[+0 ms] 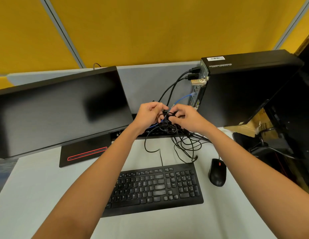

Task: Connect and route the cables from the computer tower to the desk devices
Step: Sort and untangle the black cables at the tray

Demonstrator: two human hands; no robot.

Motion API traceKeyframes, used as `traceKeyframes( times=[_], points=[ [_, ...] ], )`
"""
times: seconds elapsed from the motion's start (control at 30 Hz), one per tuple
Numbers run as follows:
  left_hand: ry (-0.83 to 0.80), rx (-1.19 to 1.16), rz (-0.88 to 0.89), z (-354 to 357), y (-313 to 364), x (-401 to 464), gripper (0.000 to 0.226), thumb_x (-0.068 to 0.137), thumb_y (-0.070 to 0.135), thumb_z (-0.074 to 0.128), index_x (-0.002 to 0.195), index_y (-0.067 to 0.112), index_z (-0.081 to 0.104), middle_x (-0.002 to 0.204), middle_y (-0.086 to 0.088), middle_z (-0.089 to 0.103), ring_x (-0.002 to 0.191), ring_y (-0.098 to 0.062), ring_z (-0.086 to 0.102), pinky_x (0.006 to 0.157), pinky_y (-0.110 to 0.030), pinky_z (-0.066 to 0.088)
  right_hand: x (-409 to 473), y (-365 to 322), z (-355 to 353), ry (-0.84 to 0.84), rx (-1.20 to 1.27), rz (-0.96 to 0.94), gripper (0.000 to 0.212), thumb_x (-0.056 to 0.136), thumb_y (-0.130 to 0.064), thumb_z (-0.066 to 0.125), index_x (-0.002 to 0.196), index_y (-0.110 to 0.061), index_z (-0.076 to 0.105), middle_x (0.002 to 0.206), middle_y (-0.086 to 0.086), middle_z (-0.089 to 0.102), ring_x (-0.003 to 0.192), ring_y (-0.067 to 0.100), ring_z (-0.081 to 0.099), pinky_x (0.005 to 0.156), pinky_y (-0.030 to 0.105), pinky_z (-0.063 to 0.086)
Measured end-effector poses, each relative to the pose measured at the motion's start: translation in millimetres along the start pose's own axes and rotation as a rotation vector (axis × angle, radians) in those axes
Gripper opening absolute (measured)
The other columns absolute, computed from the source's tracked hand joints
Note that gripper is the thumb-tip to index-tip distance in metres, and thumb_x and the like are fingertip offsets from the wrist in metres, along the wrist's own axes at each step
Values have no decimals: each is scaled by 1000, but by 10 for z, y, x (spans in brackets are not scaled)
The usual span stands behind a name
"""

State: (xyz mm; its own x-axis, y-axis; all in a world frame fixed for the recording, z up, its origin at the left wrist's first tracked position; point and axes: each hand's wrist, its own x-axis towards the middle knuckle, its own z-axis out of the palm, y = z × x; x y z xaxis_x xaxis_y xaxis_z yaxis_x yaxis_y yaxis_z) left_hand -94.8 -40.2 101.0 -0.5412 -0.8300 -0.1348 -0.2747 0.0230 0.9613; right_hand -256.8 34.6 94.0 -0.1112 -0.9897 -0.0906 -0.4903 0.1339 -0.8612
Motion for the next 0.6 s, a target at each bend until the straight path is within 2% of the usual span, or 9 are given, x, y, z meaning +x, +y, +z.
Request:
traceKeyframes(
  times=[0.07, 0.17, 0.23, 0.3, 0.37, 0.4, 0.5, 0.57, 0.6],
  points=[
    [25, -50, -38, 30, 71, 8, 22, 100, 20, 49, 93, 7, 66, 59, -3, 46, 43, -4, 37, 45, -16, 31, 51, -25, 50, 44, -102, -90, 5, 90, -17, 64, 90, -12, 62, 68, 2, 60, 58, 10, 51, 60, 30, 45],
    [-13, -33, -74, 33, 147, 34, 18, 89, 27, 67, 90, 10, 63, 66, -6, 50, 42, -5, 35, 43, -14, 30, 137, -66, 67, 171, -263, -196, 9, 89, -16, 65, 82, -13, 59, 65, -7, 52, 57, 5, 45, 57, 20, 35],
    [-34, 90, -42, 6, 148, 58, 21, 81, 25, 76, 92, 12, 64, 67, -5, 56, 48, -9, 42, 49, -16, 36, 177, -41, 31, 210, -237, -161, 9, 87, -18, 69, 84, -13, 63, 72, -6, 58, 63, 4, 50, 59, 17, 38],
    [44, 252, 34, -14, 134, 82, 17, 78, 23, 77, 88, 15, 66, 69, -1, 63, 55, -12, 51, 57, -24, 41, 193, -5, 33, 202, -144, -102, 9, 85, -18, 73, 89, -14, 66, 82, -3, 64, 70, 8, 59, 68, 19, 47],
    [177, 310, 82, -29, 173, 77, 5, 82, 17, 69, 82, 15, 65, 63, 5, 60, 51, -7, 52, 56, -23, 41, 163, 47, 43, 147, 86, -20, 14, 86, -16, 71, 98, -16, 65, 91, -2, 67, 83, 14, 65, 81, 28, 53],
    [219, 279, 89, -47, 205, 64, 3, 83, 14, 65, 82, 14, 63, 59, 6, 57, 47, -5, 49, 52, -21, 40, 126, 96, 48, 50, 178, 38, 18, 87, -19, 70, 104, -17, 63, 93, -2, 67, 88, 14, 65, 85, 30, 52],
    [332, 38, 109, -148, 369, 19, 3, 89, 6, 56, 89, 8, 56, 51, 4, 46, 36, -1, 37, 40, -16, 31, -80, 380, 84, -307, 25, 183, 20, 90, -28, 66, 105, -16, 63, 88, -1, 66, 84, 11, 62, 85, 29, 47],
    [462, 1, 137, -218, 453, 43, 3, 92, 6, 52, 92, 9, 52, 51, 4, 43, 33, -1, 33, 37, -16, 28, -205, 556, 86, -301, -52, 200, 9, 95, -17, 58, 91, -12, 63, 78, 2, 68, 77, 14, 63, 85, 36, 51],
    [484, 16, 138, -228, 477, 65, 3, 92, 7, 51, 93, 9, 50, 52, 4, 43, 33, -1, 34, 37, -15, 28, -240, 615, 73, -234, -17, 193, 16, 97, -10, 51, 84, -12, 61, 75, 3, 64, 74, 15, 60, 84, 42, 51]
  ],
)
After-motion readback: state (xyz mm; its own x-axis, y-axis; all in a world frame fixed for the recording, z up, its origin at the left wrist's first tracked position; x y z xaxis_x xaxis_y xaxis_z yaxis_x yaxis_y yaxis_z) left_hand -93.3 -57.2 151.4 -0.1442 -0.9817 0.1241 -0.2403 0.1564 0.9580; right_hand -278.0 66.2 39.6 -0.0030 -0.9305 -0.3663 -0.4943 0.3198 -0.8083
